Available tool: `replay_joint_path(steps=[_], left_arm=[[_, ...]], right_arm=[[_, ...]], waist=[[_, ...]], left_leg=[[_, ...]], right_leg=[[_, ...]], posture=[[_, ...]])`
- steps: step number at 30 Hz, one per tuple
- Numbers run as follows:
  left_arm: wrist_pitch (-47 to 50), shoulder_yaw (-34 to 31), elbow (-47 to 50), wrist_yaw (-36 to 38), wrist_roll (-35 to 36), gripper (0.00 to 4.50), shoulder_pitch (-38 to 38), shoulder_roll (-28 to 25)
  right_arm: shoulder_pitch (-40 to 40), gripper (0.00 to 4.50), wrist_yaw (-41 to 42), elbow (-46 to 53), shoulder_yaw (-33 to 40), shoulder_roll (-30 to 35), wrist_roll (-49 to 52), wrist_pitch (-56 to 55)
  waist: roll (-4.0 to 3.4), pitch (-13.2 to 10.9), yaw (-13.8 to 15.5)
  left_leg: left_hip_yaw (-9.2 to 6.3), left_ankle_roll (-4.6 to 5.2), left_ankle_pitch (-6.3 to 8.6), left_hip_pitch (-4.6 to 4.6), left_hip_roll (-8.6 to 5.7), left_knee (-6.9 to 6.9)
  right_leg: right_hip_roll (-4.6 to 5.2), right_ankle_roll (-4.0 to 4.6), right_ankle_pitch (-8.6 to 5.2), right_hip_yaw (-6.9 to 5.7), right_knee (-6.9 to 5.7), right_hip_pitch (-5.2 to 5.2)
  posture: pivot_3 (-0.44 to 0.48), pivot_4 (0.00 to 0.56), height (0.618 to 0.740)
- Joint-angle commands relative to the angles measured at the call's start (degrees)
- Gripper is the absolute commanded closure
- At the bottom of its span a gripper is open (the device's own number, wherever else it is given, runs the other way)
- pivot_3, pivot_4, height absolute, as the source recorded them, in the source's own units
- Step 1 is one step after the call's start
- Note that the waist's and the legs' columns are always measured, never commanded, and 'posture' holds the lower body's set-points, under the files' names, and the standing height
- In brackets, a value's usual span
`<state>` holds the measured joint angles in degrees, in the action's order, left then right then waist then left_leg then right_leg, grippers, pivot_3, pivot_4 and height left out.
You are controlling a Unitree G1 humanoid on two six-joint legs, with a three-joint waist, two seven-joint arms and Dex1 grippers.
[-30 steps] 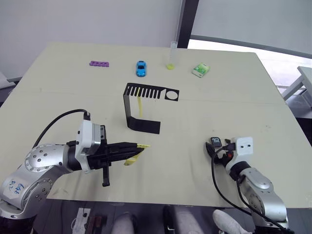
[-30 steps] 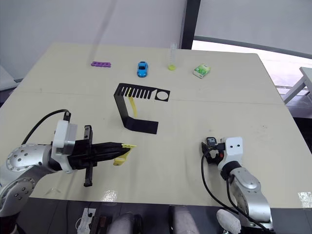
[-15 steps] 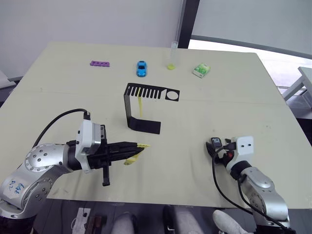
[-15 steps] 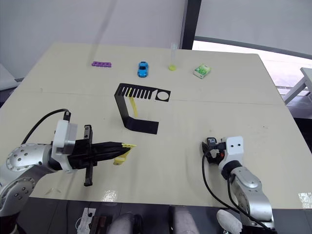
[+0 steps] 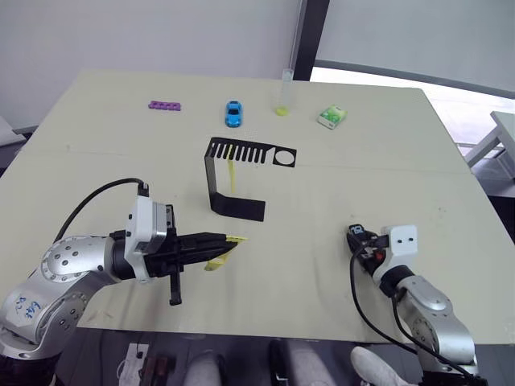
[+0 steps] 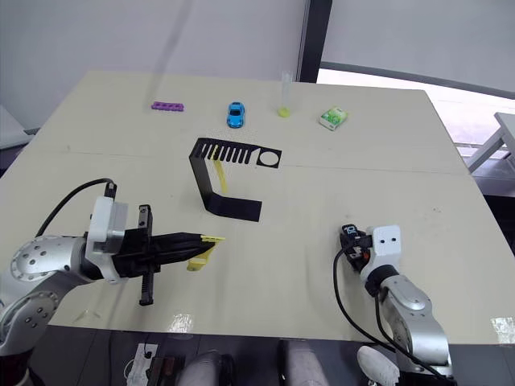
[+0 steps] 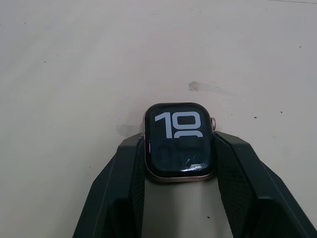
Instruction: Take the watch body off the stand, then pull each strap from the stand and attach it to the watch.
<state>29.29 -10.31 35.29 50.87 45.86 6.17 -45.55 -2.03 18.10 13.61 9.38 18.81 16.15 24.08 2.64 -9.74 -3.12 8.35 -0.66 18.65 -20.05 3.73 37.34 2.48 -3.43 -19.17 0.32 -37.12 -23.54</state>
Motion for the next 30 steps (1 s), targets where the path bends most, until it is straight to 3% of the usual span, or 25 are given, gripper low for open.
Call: replay_joint_path(steps=[1, 9, 12, 21, 30], left_arm=[[-0.5, 0.0, 1.3, 0.0, 0.0, 4.50, 0.8, 0.2], [-0.7, -0.2, 1.3, -0.1, -0.4, 4.50, 1.1, 0.0], [-1.4, -2.0, 0.9, 0.3, -1.0, 4.50, 0.7, -0.8], [-9.7, -8.7, -4.6, 6.9, -8.2, 4.50, -2.5, -5.3], [-18.0, -10.3, -7.6, 9.9, -14.8, 4.50, -5.5, -5.6]], right_arm=[[-0.4, 2.98, 1.3, -4.4, -0.4, 0.2, 0.3, 1.6], [2.0, 2.98, 5.8, -3.0, 0.5, 2.8, 2.5, 0.0], [3.9, 2.98, 11.3, 0.5, 0.8, 5.8, 7.0, 2.2], [15.5, 2.98, 24.7, 6.5, -2.6, 16.9, 28.5, 29.0], [24.8, 2.98, 23.7, 4.0, -7.3, 12.4, 41.8, 47.7]], waist=[[0.05, 0.0, -0.2], [0.02, 0.0, -0.2], [-0.16, -0.1, -0.1], [-0.89, -0.6, 0.0], [-0.92, -0.6, 0.0]], left_leg=[[0.00, 0.00, 0.00, 0.02, 0.00, 0.00], [0.02, 0.00, 0.01, 0.14, 0.00, -0.03], [0.04, 0.00, 0.00, 0.13, 0.00, -0.02], [0.01, 0.05, -0.03, -0.10, 0.02, 0.03], [0.01, 0.12, 0.02, -0.26, 0.02, 0.00]], right_leg=[[0.00, 0.00, 0.00, 0.01, 0.00, 0.03], [0.00, 0.00, 0.00, 0.02, 0.00, 0.11], [0.00, 0.00, 0.00, 0.03, 0.00, 0.09], [-0.02, 0.02, -0.01, 0.01, -0.10, -0.19], [0.02, 0.01, -0.01, -0.03, 0.12, -0.24]], posture=[[0.000, 0.150, 0.740], [0.000, 0.150, 0.740], [0.000, 0.150, 0.740], [0.000, 0.150, 0.740], [0.000, 0.150, 0.740]])
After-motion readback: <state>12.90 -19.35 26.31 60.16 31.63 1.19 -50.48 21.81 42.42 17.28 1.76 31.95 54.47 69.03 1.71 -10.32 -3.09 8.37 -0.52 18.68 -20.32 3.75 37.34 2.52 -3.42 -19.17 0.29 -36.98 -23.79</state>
